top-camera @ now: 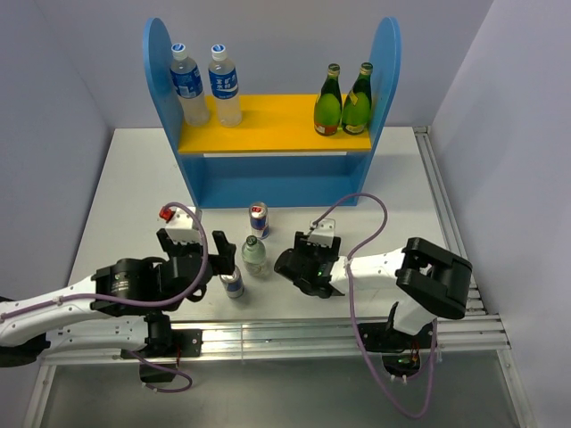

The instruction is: Place and organize the beverage onto the shelf

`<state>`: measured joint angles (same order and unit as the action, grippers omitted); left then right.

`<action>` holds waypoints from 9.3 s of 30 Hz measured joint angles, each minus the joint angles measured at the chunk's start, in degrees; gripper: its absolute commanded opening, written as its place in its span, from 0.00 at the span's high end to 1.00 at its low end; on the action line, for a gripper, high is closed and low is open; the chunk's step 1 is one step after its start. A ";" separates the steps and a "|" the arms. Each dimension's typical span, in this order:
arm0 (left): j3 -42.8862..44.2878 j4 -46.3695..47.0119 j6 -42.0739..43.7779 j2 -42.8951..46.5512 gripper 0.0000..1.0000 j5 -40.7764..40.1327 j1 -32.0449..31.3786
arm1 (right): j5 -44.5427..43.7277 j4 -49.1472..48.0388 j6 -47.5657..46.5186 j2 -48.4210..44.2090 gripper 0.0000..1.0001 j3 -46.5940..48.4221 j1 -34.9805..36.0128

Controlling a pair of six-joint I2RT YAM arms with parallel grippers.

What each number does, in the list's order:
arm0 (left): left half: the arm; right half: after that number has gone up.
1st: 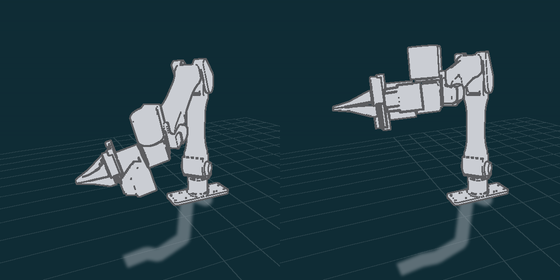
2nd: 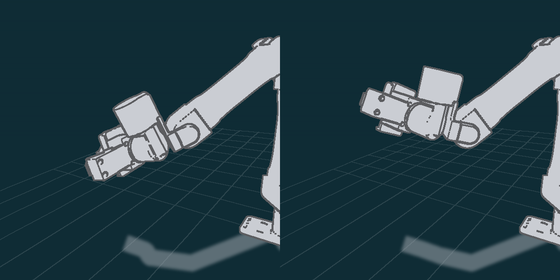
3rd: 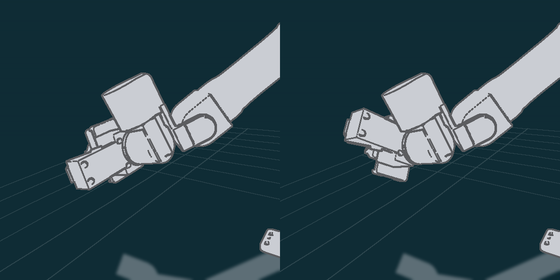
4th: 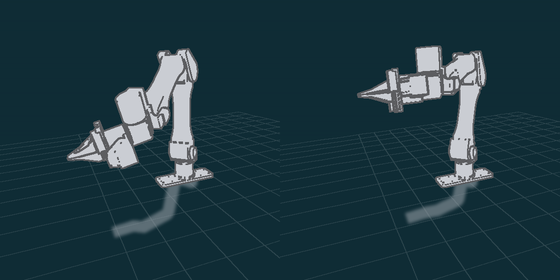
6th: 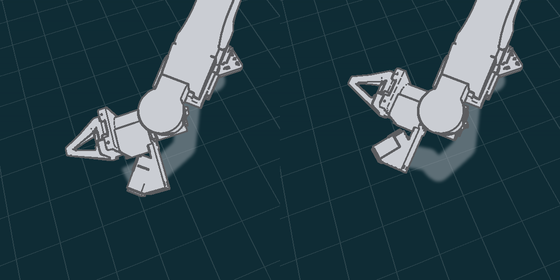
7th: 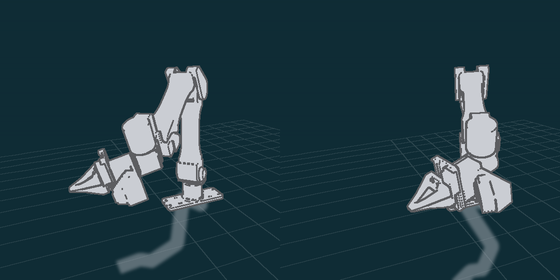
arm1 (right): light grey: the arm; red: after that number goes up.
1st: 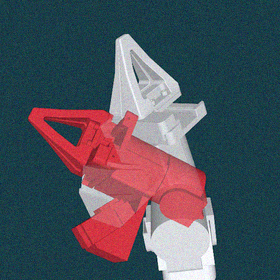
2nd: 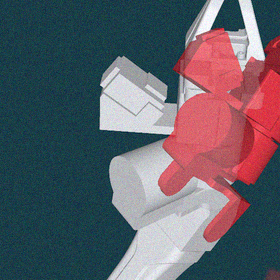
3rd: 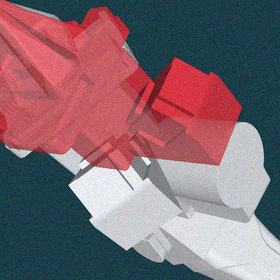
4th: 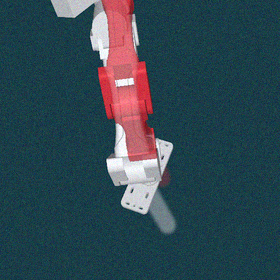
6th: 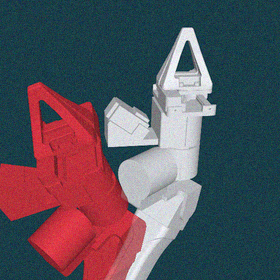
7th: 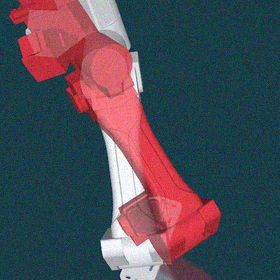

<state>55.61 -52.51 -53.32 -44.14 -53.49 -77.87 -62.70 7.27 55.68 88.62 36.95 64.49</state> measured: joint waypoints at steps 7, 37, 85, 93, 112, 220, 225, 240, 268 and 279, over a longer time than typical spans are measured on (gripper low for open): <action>0.70 -1.07 1.14 0.85 0.01 -1.53 0.00 | 2.58 -0.94 -7.04 -0.59 1.00 2.40 -4.59; 0.70 -5.44 -1.46 3.48 0.01 -4.13 -0.17 | 16.26 -9.33 -24.57 18.34 1.00 26.56 -36.28; 0.79 -8.52 -5.03 0.96 0.01 -6.14 -1.09 | 22.14 -1.01 -19.32 27.58 1.00 43.58 -41.31; 0.79 -8.63 -5.03 0.52 0.01 -6.38 -1.09 | 22.36 1.75 -18.64 29.70 1.00 47.76 -41.40; 0.90 -8.66 -5.05 -0.15 0.01 -6.38 -1.11 | 21.64 -6.82 -19.37 32.37 0.00 48.76 -41.62; 1.99 -11.98 -8.92 -2.23 0.01 -8.33 -5.27 | 11.72 -38.10 -30.99 7.39 1.00 1.01 4.79; 1.99 -12.07 -8.94 -2.27 0.01 -8.33 -5.38 | 10.97 -34.36 -30.05 3.37 1.00 -0.48 -1.20; 2.01 -12.11 -8.96 -2.43 0.01 -8.33 -5.81 | 15.30 -38.05 -40.30 15.61 1.00 17.73 -23.76; 2.01 -12.48 -9.35 -2.60 0.01 -8.35 -6.08 | 19.98 -24.04 -34.58 35.60 1.00 48.33 -37.33; 2.01 -12.52 -9.40 -2.62 0.01 -8.35 -6.08 | 20.09 -22.23 -32.54 39.19 0.11 54.53 -36.85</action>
<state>57.63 -65.04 -62.72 -46.76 -61.84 -83.94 -42.61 -14.96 23.14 127.81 91.48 27.64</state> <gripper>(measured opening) 0.994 0.840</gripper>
